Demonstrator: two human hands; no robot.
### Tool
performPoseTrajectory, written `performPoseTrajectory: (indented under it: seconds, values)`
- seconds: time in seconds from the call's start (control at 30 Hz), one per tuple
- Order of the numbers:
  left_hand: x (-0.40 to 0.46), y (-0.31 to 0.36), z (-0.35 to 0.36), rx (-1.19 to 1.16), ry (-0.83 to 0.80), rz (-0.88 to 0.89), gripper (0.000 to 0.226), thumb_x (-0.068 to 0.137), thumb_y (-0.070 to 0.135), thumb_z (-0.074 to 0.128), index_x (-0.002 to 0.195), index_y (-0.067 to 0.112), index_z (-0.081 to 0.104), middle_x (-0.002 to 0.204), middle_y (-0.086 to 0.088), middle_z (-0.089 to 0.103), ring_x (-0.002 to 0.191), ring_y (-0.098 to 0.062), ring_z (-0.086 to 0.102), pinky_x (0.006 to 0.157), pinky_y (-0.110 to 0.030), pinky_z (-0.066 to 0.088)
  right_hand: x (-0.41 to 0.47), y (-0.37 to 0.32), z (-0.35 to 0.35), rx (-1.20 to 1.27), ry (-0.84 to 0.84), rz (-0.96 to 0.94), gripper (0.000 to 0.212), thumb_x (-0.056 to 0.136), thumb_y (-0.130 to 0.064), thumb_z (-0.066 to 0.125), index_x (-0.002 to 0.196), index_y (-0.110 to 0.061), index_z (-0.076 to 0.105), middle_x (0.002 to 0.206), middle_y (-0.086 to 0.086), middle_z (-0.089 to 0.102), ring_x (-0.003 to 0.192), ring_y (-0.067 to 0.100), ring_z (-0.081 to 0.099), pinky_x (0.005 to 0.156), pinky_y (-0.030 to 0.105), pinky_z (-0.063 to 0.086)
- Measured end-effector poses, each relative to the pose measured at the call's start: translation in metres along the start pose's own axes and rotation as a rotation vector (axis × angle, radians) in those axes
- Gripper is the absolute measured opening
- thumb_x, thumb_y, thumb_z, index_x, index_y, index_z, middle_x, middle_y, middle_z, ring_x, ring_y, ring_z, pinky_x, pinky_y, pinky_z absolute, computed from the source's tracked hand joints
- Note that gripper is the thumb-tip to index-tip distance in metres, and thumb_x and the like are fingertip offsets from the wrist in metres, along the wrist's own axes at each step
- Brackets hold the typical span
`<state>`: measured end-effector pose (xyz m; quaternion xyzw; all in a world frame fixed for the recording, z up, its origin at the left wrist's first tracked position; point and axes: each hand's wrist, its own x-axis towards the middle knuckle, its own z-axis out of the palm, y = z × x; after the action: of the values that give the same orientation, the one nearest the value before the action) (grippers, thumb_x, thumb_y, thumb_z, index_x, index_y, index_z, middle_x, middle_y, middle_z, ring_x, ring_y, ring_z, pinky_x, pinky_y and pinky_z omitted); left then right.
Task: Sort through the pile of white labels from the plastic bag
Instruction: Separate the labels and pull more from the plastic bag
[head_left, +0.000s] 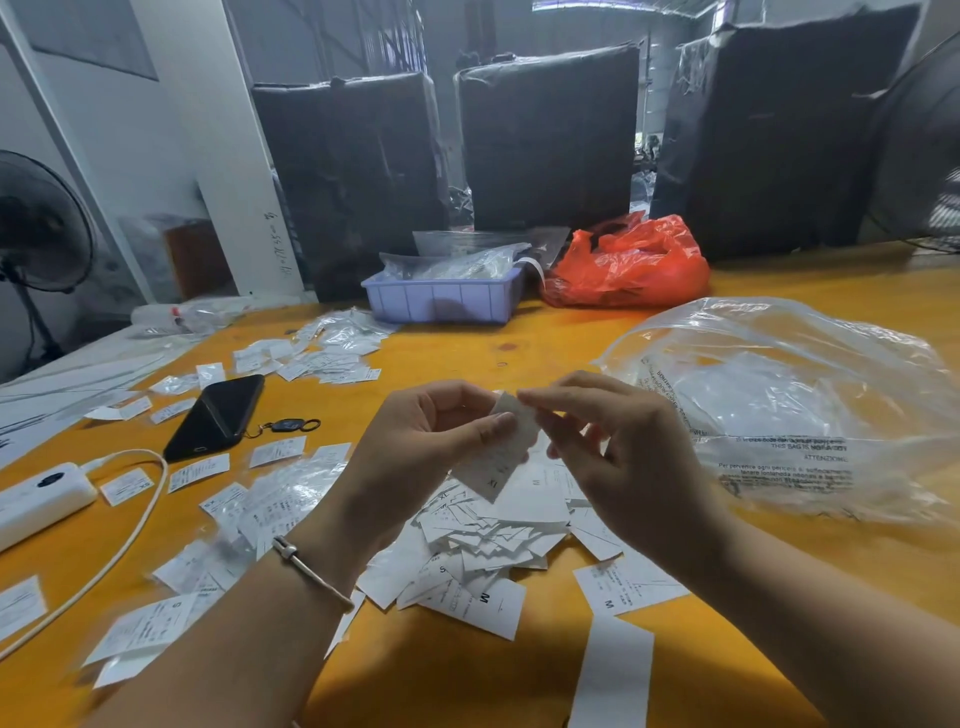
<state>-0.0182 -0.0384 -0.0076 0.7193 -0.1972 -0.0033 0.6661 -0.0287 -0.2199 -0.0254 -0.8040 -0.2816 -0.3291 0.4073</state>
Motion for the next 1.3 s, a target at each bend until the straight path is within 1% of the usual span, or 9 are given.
performPoseTrajectory:
  seconds: [0.27, 0.43, 0.57, 0.7, 0.87, 1.0, 1.07, 1.17, 1.3]
  values:
    - [0.000, 0.000, -0.003, 0.074, 0.006, -0.005, 0.022, 0.077, 0.023, 0.071, 0.094, 0.009, 0.070, 0.086, -0.007, 0.078, 0.077, -0.022, 0.075, 0.061, -0.018, 0.054, 0.003, 0.004, -0.003, 0.079, -0.056, 0.049, 0.021, 0.087, -0.024, 0.062, 0.104, -0.018, 0.074, 0.093, -0.009, 0.067, 0.075, 0.010, 0.062, 0.058, 0.028, 0.049]
    - [0.003, 0.003, -0.024, 0.173, 0.060, -0.079, 0.011, 0.084, 0.015, 0.070, 0.095, 0.012, 0.069, 0.085, -0.010, 0.077, 0.078, -0.026, 0.075, 0.060, -0.021, 0.057, 0.009, 0.025, -0.020, -0.482, 0.051, 0.120, 0.017, 0.085, -0.012, 0.061, 0.097, -0.012, 0.073, 0.092, -0.001, 0.070, 0.066, 0.021, 0.063, 0.059, 0.034, 0.052]
    - [0.006, 0.001, -0.045, 0.313, 0.156, -0.172, 0.004, 0.088, 0.005, 0.066, 0.088, 0.008, 0.069, 0.081, -0.008, 0.077, 0.074, -0.022, 0.075, 0.054, -0.019, 0.053, 0.017, 0.045, -0.037, -0.804, -0.041, 0.344, 0.018, 0.076, -0.003, 0.054, 0.082, -0.009, 0.071, 0.081, 0.009, 0.070, 0.069, 0.032, 0.061, 0.057, 0.030, 0.046]
    - [0.013, -0.009, -0.059, 0.580, 0.268, -0.258, 0.015, 0.085, 0.008, 0.068, 0.072, 0.012, 0.072, 0.074, -0.007, 0.069, 0.069, -0.021, 0.059, 0.061, -0.028, 0.045, 0.017, 0.057, -0.046, -0.921, -0.082, 0.461, 0.024, 0.076, -0.005, 0.059, 0.097, -0.010, 0.069, 0.096, 0.009, 0.067, 0.087, 0.031, 0.059, 0.070, 0.033, 0.045]
    - [0.015, -0.017, -0.076, 0.854, 0.229, -0.436, 0.016, 0.081, 0.021, 0.072, 0.065, 0.016, 0.074, 0.070, -0.007, 0.070, 0.066, -0.021, 0.059, 0.060, -0.029, 0.045, 0.020, 0.063, -0.052, -0.999, -0.230, 0.673, 0.043, 0.085, -0.038, 0.064, 0.118, -0.014, 0.051, 0.118, 0.009, 0.053, 0.110, 0.028, 0.048, 0.084, 0.036, 0.041]
    - [0.014, -0.017, -0.075, 0.936, 0.198, -0.506, 0.017, 0.080, 0.022, 0.069, 0.064, 0.020, 0.076, 0.060, 0.003, 0.067, 0.057, -0.016, 0.055, 0.049, -0.023, 0.038, 0.020, 0.065, -0.058, -1.077, -0.239, 0.649, 0.008, 0.085, -0.018, 0.058, 0.092, -0.014, 0.061, 0.083, 0.004, 0.053, 0.087, 0.026, 0.049, 0.078, 0.035, 0.034]
    - [0.013, -0.016, -0.072, 0.980, 0.177, -0.516, 0.015, 0.080, 0.020, 0.066, 0.068, 0.019, 0.075, 0.058, 0.005, 0.064, 0.052, -0.014, 0.050, 0.046, -0.022, 0.035, 0.017, 0.066, -0.060, -1.047, -0.210, 0.653, 0.011, 0.081, -0.008, 0.058, 0.072, -0.014, 0.057, 0.068, 0.002, 0.050, 0.074, 0.027, 0.047, 0.074, 0.033, 0.032]
    - [0.011, -0.014, -0.067, 1.063, 0.169, -0.501, 0.013, 0.080, 0.019, 0.062, 0.074, 0.021, 0.073, 0.069, 0.004, 0.069, 0.059, -0.014, 0.056, 0.050, -0.023, 0.041, 0.014, 0.073, -0.061, -0.975, -0.121, 0.618, 0.021, 0.083, -0.007, 0.059, 0.063, -0.009, 0.055, 0.068, 0.008, 0.059, 0.069, 0.031, 0.052, 0.065, 0.030, 0.035]
    - [0.010, -0.013, -0.063, 1.176, 0.227, -0.420, 0.011, 0.084, 0.025, 0.061, 0.088, 0.030, 0.070, 0.096, 0.012, 0.065, 0.089, -0.013, 0.060, 0.070, -0.030, 0.051, 0.016, 0.075, -0.058, -0.907, -0.019, 0.539, 0.024, 0.094, -0.018, 0.056, 0.079, -0.005, 0.068, 0.081, 0.013, 0.067, 0.076, 0.034, 0.060, 0.059, 0.028, 0.039]
